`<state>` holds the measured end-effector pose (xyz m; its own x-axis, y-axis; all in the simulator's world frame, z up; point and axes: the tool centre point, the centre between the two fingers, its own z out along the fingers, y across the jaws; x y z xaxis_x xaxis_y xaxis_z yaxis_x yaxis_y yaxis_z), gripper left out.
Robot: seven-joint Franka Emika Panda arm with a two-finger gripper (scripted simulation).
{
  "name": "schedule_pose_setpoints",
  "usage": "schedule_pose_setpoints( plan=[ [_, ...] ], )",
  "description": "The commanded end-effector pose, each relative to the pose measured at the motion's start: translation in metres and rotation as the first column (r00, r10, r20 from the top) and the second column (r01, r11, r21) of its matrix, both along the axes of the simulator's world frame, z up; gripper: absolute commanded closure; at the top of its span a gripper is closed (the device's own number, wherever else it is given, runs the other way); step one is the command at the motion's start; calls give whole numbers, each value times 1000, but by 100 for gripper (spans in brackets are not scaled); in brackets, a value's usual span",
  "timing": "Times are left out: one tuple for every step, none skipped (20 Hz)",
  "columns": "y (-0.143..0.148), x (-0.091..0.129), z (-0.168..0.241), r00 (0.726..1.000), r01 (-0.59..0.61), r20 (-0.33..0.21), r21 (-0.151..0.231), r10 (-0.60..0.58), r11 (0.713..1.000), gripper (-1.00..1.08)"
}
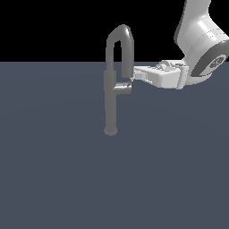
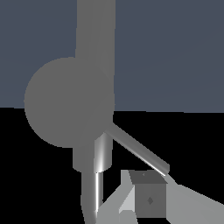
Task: Turn on the faucet by rotating a designated handle.
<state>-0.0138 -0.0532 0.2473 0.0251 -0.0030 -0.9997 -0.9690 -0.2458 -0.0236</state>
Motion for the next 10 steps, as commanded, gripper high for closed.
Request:
schedule_pose_setpoints(
  plan=[
    [-3,-9,-16,1000,0,-17,2,0,1000,108],
    [-3,-12,-21,1000,0,-20,2,0,1000,108],
    [-4,-16,-26,1000,0,-22,2,0,1000,108],
    [-5,-19,-32,1000,0,-24,3,0,1000,108],
    [-5,-19,-32,1000,0,-24,3,0,1000,108],
    [-3,-10,-13,1000,-3,7,1,3,1000,108],
    [-3,-12,-21,1000,-3,3,1,3,1000,108],
    [-3,-13,-28,1000,-2,-2,2,2,1000,108],
    [-4,-14,-35,1000,-2,-6,2,2,1000,108],
    [-4,-16,-42,1000,-2,-11,2,2,1000,108]
  ],
)
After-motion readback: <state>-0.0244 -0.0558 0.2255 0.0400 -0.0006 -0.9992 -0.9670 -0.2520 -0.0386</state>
